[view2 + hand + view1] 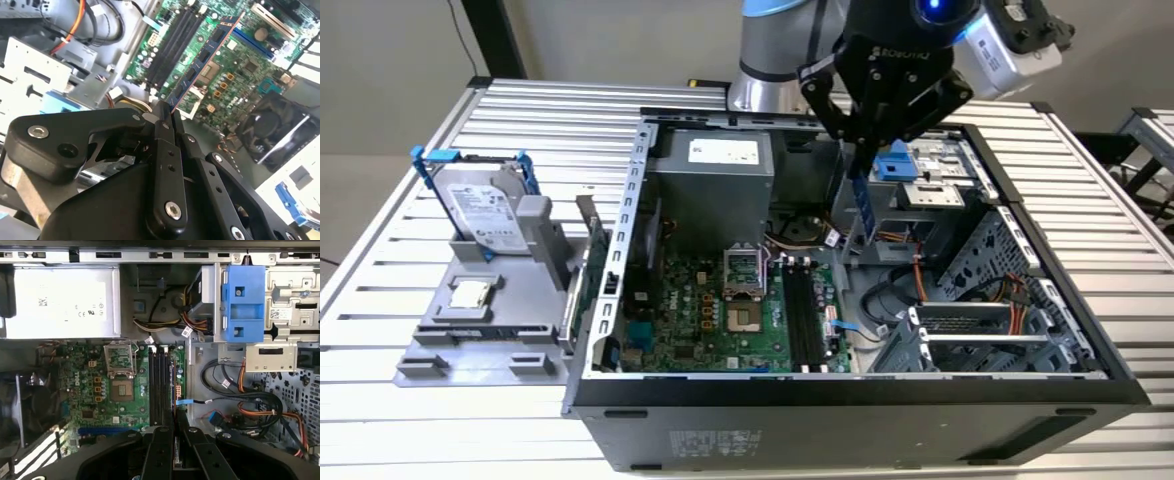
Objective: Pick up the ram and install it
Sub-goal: 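Insert the ram into the slot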
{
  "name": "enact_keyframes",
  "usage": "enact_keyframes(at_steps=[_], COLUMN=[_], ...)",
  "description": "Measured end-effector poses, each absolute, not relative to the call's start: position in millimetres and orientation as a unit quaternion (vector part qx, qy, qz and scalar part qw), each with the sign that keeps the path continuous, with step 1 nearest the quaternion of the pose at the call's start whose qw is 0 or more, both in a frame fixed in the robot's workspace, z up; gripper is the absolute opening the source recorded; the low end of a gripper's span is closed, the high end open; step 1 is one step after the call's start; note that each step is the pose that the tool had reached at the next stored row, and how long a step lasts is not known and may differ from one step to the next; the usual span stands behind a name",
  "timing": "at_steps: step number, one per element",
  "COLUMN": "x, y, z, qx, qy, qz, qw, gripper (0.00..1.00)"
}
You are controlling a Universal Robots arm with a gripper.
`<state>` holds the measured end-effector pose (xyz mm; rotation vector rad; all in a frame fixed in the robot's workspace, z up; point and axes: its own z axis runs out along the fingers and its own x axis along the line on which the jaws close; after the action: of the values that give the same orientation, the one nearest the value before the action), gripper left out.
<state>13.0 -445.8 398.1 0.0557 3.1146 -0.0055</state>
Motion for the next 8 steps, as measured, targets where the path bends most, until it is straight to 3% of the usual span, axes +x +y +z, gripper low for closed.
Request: enact_keyframes(at_steps=[8], x=[22.2], y=[-445.8], z=[390.7], qx=[0.018], qy=[1.0], qz=[-0.002], qw=[0.013], gripper=[0.0])
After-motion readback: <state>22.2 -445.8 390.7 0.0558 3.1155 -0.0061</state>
